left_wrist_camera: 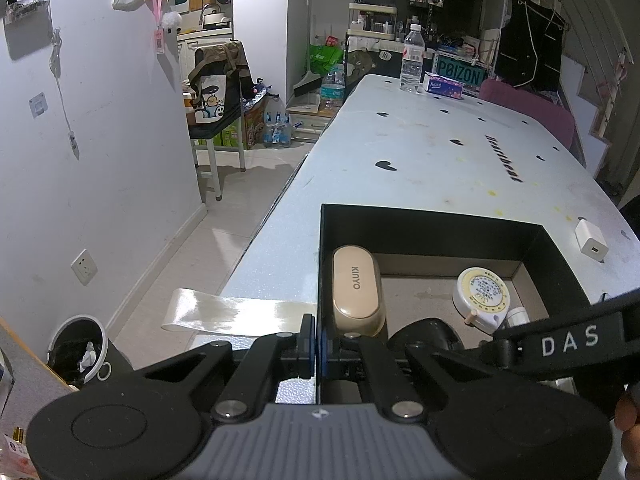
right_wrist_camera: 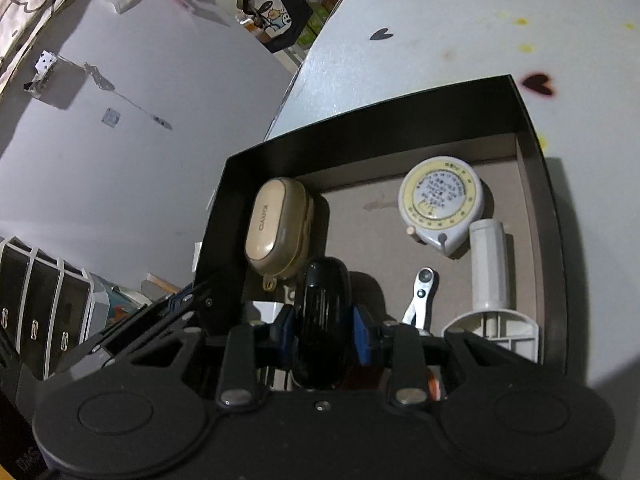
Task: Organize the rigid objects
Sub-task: 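Carry the black earbud case into the black box and release it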
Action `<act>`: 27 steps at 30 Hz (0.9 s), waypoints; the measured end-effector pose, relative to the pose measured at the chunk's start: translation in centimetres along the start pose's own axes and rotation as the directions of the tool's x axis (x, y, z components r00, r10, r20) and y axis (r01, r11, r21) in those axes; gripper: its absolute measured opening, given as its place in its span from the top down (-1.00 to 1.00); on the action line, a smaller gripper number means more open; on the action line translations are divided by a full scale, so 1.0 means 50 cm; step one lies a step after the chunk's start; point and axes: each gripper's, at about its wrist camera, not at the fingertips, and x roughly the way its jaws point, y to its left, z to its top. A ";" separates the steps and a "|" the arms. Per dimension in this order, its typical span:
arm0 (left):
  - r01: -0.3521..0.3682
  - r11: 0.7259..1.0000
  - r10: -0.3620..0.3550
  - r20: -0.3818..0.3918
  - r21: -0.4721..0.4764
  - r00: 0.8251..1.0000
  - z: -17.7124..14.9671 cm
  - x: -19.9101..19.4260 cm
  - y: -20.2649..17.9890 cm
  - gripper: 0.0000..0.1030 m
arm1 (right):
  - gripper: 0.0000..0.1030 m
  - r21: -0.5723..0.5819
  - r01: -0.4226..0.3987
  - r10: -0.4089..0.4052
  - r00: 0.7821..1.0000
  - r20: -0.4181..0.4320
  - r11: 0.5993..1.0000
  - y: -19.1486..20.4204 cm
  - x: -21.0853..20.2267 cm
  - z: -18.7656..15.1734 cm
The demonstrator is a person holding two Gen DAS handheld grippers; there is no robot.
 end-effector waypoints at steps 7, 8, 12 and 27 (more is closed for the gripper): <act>0.000 1.000 0.000 0.000 0.000 1.000 0.000 0.000 0.001 0.95 | 0.26 -0.060 0.025 -0.024 1.000 0.006 0.998 0.016 -0.019 -0.002; 0.000 1.000 0.000 0.000 0.001 1.000 0.000 0.001 0.000 0.95 | 0.21 -0.064 0.021 -0.020 1.000 0.012 0.998 0.015 -0.027 -0.002; 0.000 1.000 0.000 0.000 -0.001 1.000 0.000 0.000 0.001 0.95 | 0.16 -0.097 0.024 -0.021 0.999 0.026 0.995 0.021 -0.051 -0.002; 0.000 1.000 0.000 0.000 0.000 1.000 0.000 0.000 0.001 0.95 | -0.40 -0.232 0.122 -0.089 0.985 0.149 0.965 0.012 -0.169 -0.037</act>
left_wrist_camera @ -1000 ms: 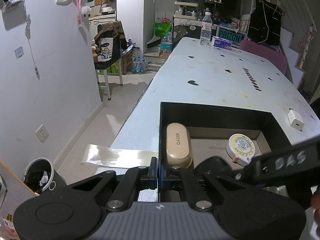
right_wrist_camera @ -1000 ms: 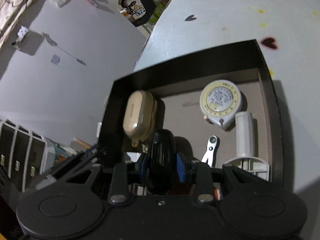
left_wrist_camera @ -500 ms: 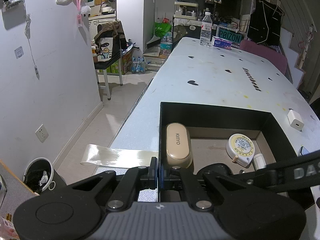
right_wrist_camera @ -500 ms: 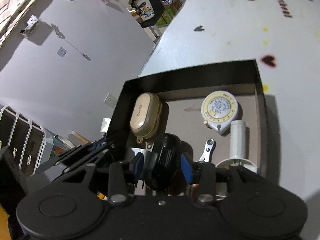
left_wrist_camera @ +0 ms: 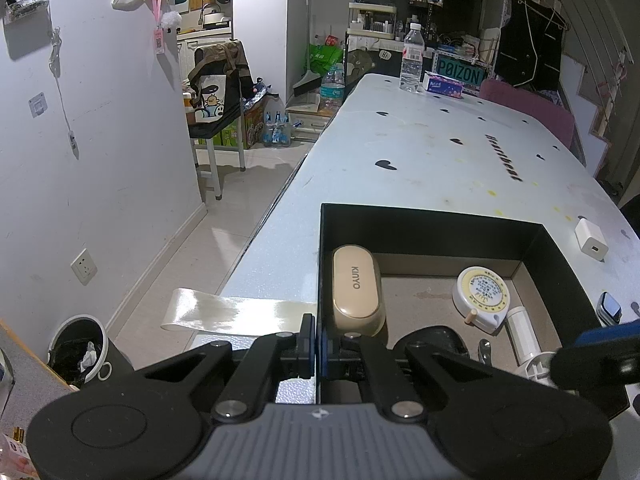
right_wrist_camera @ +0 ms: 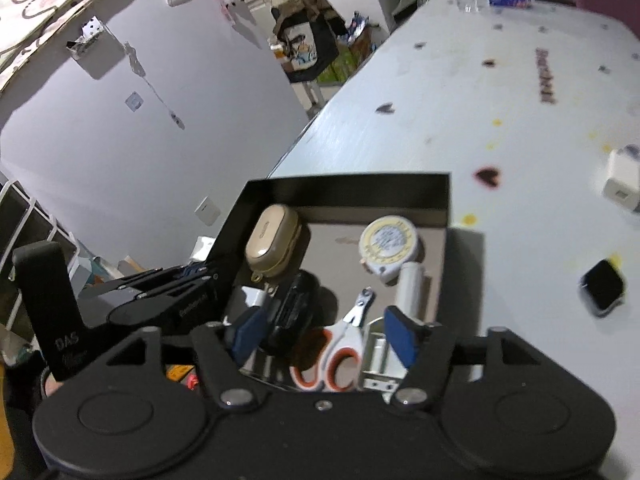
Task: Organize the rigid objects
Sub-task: 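Carry the black earbud case into the black box and release it, then move the right gripper to the black smartwatch and grasp it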
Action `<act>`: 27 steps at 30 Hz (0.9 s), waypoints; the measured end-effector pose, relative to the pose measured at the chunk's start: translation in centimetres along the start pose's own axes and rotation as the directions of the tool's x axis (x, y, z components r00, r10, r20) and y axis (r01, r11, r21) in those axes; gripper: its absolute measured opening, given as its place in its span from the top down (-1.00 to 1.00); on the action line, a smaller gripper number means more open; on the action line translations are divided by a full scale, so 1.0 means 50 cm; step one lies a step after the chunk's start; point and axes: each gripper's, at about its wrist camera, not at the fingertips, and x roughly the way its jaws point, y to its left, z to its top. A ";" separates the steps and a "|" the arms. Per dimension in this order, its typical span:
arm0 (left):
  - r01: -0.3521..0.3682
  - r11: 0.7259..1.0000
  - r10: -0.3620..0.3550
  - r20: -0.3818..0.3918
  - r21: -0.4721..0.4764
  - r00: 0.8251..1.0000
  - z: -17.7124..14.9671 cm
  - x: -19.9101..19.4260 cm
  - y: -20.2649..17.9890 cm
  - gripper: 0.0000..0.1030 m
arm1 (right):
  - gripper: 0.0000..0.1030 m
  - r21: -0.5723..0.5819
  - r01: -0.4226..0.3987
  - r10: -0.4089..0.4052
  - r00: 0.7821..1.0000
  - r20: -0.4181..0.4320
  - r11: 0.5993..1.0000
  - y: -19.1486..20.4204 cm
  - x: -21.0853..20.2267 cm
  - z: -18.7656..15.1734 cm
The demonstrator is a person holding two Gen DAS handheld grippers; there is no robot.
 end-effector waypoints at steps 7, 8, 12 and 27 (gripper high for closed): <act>0.001 1.000 -0.001 0.000 -0.001 1.000 0.000 0.000 0.001 0.95 | -0.72 -0.059 0.052 -0.048 0.997 0.057 0.997 0.005 -0.036 -0.011; 0.001 1.000 -0.001 0.000 -0.001 1.000 -0.001 0.000 0.001 0.96 | -0.75 -0.065 0.058 -0.054 0.997 0.061 0.996 0.006 -0.037 -0.012; 0.000 1.000 0.000 0.000 0.000 1.000 0.000 0.000 0.001 0.96 | -0.89 -0.101 0.086 -0.078 0.994 0.079 0.991 0.012 -0.039 -0.018; 0.001 1.000 -0.001 0.000 -0.001 1.000 0.000 0.000 0.001 0.96 | -1.00 -0.114 0.140 -0.120 0.979 0.163 0.984 -0.014 -0.063 -0.002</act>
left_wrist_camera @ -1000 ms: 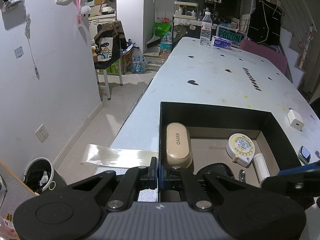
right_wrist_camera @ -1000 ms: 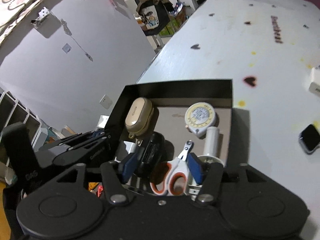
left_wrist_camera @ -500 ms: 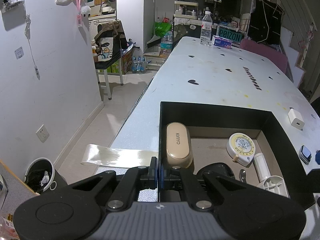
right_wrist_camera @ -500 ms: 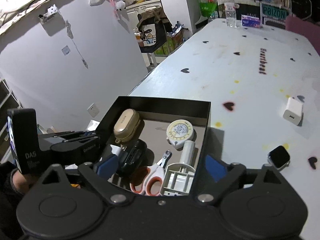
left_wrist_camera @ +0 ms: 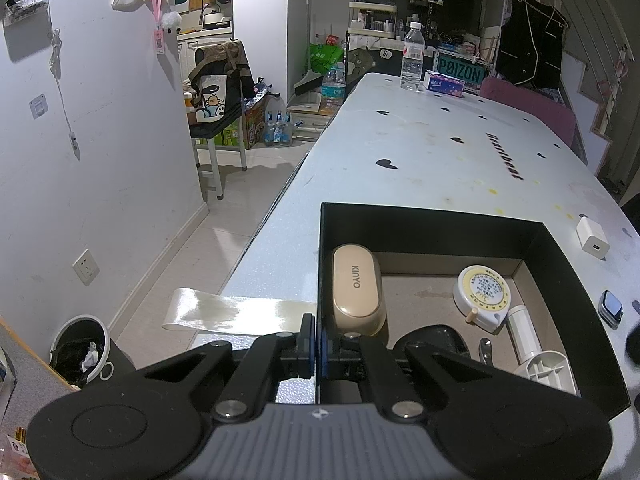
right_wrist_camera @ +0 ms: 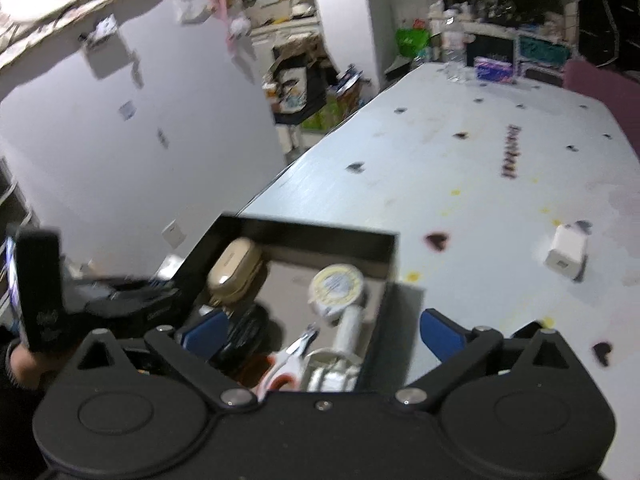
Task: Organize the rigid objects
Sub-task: 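Move the right gripper to the black smartwatch and grasp it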
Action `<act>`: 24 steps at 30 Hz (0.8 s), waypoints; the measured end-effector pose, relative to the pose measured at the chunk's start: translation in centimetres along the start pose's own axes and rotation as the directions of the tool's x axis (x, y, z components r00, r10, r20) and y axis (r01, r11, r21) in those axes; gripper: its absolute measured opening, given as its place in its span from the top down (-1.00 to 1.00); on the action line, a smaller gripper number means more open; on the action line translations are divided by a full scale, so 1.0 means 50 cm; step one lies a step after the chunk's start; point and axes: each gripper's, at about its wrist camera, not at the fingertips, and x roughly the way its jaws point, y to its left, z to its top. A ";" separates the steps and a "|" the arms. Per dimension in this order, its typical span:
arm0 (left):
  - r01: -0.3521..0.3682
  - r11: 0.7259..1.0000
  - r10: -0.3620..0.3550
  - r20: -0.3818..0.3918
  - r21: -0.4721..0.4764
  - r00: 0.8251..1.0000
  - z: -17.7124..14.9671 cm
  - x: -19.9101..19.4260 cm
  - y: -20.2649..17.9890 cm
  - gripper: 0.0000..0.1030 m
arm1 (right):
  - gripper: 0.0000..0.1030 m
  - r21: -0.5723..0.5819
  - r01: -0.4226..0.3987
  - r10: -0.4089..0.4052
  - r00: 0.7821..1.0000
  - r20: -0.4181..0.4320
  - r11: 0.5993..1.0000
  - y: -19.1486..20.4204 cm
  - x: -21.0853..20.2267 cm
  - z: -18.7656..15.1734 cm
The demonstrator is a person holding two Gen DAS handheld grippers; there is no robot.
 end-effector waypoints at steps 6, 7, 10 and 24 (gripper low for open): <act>-0.001 1.000 0.001 0.000 0.000 1.000 0.000 0.000 0.000 0.96 | -1.00 0.100 0.107 -0.107 0.994 -0.002 0.989 -0.111 0.005 0.026; 0.000 1.000 0.000 0.000 0.000 1.000 0.000 0.000 0.000 0.96 | -1.00 0.123 0.125 -0.124 0.992 -0.015 0.985 -0.130 0.011 0.027; -0.001 1.000 0.001 0.000 0.000 1.000 0.000 0.000 0.000 0.96 | -1.00 0.177 0.172 -0.163 0.985 -0.065 0.969 -0.183 0.030 0.026; -0.002 1.000 0.002 0.000 0.001 1.000 0.000 0.000 0.000 0.96 | -0.74 0.218 0.105 -0.057 0.974 -0.218 0.970 -0.320 0.125 0.008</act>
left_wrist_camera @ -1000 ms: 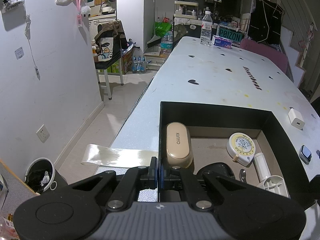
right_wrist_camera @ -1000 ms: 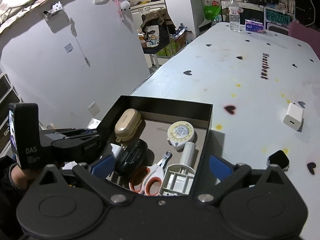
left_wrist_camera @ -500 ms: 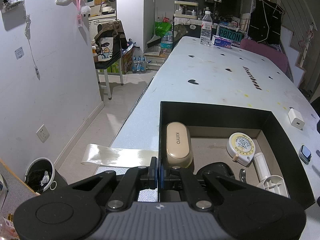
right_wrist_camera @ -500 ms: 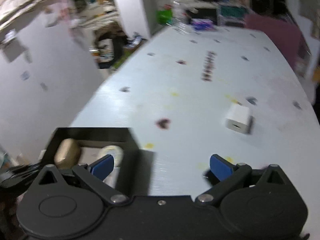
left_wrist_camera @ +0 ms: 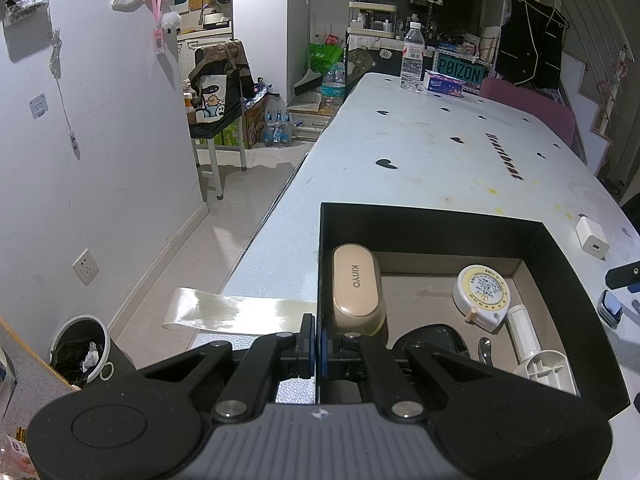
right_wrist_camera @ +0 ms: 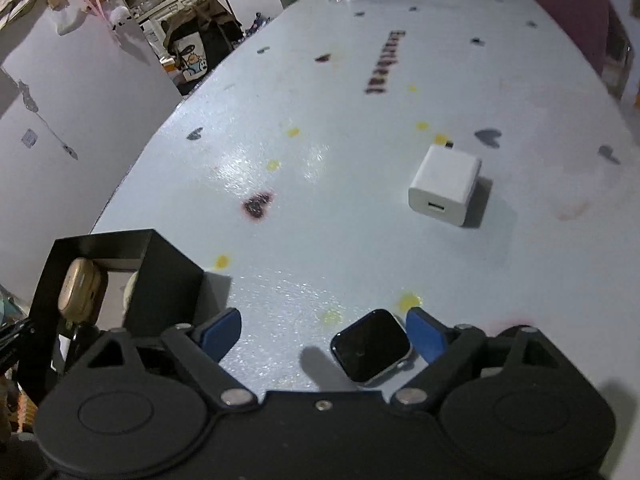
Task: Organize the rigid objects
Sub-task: 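Move the right gripper to the black smartwatch and grasp it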
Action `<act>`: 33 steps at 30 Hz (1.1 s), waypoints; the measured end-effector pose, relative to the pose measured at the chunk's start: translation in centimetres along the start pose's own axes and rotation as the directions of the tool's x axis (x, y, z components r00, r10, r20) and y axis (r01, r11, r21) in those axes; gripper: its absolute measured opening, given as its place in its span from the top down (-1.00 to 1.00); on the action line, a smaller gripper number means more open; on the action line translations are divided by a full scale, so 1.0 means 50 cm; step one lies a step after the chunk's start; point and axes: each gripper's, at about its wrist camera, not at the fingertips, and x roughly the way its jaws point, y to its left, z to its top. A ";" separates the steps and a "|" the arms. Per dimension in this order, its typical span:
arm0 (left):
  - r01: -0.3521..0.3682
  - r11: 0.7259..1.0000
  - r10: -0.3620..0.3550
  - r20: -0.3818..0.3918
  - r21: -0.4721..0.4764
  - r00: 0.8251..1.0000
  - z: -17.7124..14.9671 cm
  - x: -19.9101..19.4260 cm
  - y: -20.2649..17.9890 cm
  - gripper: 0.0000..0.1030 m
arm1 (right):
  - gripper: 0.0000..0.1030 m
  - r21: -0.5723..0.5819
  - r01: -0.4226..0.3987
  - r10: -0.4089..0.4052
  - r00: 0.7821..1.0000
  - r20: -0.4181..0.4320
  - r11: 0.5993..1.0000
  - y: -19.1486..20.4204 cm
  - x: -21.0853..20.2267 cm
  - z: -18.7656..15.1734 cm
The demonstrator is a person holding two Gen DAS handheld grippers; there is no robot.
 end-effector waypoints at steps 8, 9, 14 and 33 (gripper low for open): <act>-0.001 1.000 0.001 0.000 0.001 1.000 -0.003 0.000 0.001 0.96 | -0.62 -0.071 0.040 -0.045 0.997 -0.064 0.997 0.023 0.037 -0.005; 0.000 1.000 0.000 0.000 0.000 1.000 -0.003 0.000 0.001 0.96 | -0.58 -0.072 0.039 -0.044 0.997 -0.070 0.997 0.023 0.034 -0.007; -0.001 1.000 0.001 0.000 0.000 1.000 -0.003 0.000 0.000 0.96 | -0.39 -0.071 0.071 -0.076 0.994 -0.082 0.995 0.021 0.029 -0.011; -0.001 1.000 0.001 -0.001 0.000 1.000 -0.003 0.000 0.000 0.96 | -0.09 0.029 0.190 -0.187 0.978 -0.089 0.981 0.041 0.042 -0.006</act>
